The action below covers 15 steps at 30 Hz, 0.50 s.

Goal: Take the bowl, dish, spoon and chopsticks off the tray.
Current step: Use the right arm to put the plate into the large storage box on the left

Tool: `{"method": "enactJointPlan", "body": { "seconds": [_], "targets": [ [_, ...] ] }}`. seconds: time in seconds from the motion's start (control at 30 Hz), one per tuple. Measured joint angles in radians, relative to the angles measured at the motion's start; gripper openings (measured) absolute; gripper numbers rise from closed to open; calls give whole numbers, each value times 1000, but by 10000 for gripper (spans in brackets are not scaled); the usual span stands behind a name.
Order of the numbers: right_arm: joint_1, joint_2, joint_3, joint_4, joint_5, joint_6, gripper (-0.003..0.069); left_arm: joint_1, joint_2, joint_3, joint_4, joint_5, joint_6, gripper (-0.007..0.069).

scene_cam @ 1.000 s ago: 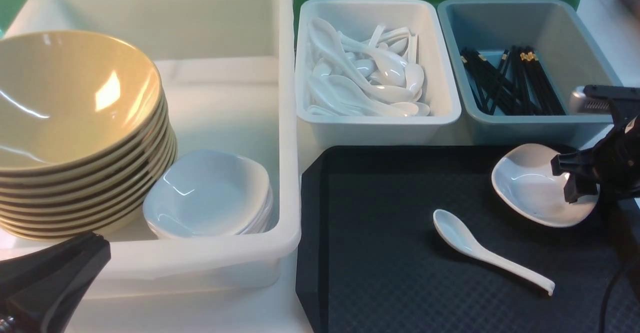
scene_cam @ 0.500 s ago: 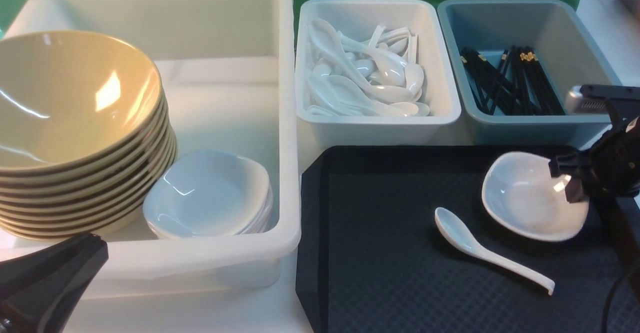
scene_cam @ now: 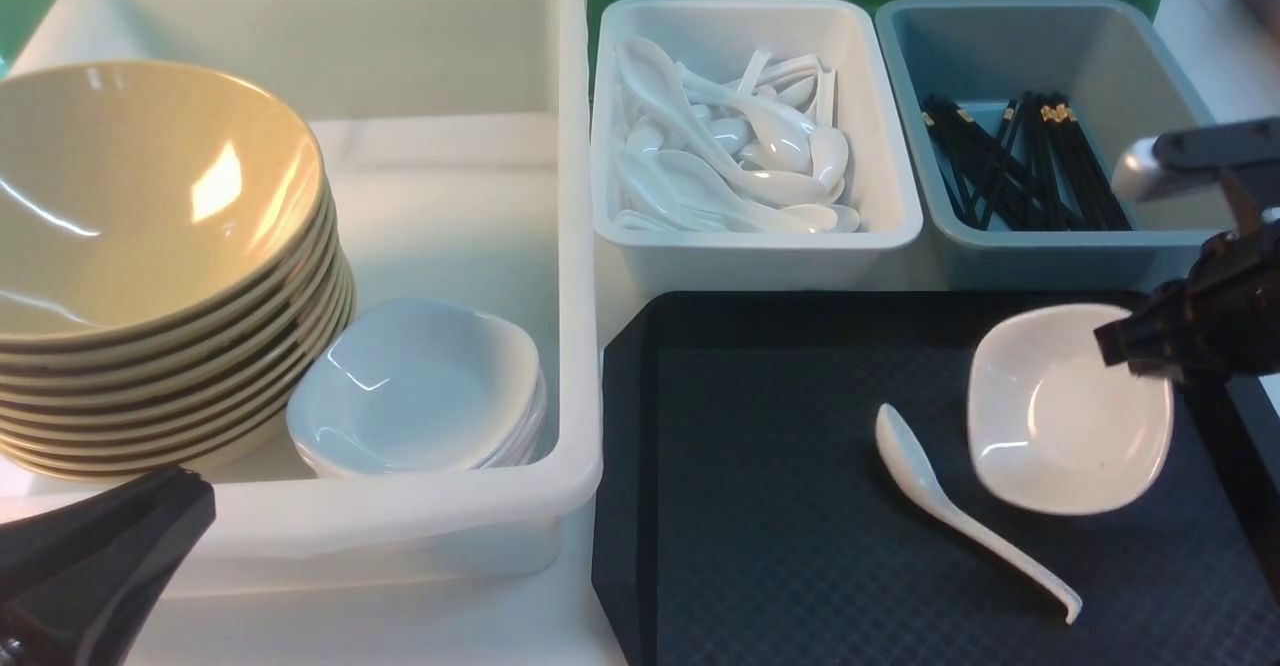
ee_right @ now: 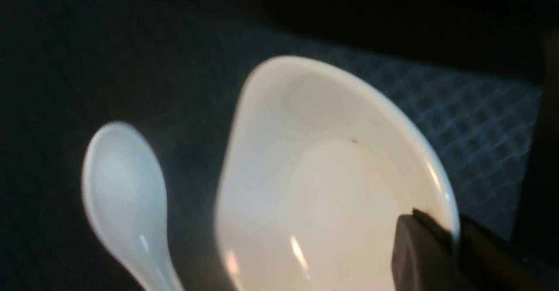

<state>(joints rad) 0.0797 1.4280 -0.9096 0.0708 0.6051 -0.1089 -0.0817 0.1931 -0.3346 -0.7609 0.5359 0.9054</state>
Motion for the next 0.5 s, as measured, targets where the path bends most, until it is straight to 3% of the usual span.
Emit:
{"method": "enactJointPlan", "body": {
  "seconds": [0.17, 0.33, 0.5],
  "targets": [
    [0, -37, 0, 11, 15, -25, 75, 0, 0, 0, 9, 0, 0, -1],
    [3, -93, -27, 102, 75, -112, 75, 0, 0, 0, 14, 0, 0, -1],
    [114, -175, -179, 245, 85, -214, 75, 0, 0, 0, 14, -1, 0, -1]
  ]
}}
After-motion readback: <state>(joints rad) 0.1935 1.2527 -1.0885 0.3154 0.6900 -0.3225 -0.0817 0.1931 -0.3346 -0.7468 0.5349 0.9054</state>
